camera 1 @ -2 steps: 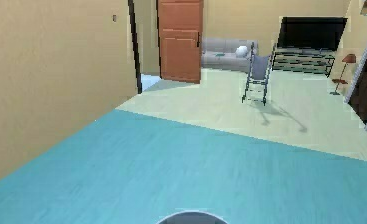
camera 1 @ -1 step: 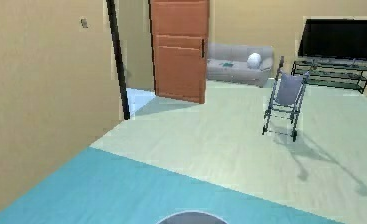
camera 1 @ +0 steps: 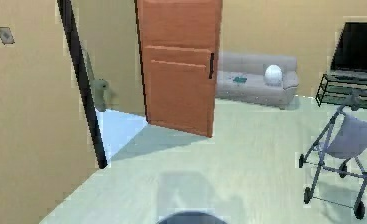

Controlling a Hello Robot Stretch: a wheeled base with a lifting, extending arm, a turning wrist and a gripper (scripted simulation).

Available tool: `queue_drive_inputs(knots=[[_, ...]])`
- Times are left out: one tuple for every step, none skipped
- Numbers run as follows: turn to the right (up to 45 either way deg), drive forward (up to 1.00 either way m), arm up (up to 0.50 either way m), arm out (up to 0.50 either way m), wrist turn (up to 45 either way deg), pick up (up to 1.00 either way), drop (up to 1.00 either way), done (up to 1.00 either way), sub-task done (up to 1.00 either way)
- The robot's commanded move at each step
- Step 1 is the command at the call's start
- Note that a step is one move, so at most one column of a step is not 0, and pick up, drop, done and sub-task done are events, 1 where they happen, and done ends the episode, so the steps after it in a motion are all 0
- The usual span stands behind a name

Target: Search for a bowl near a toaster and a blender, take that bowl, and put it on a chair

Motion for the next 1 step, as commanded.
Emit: queue_drive_inputs(knots=[[0.0, 1.00, 0.00, 0.00, 0.0, 0.00, 0.00, 0.00, 0.00]])
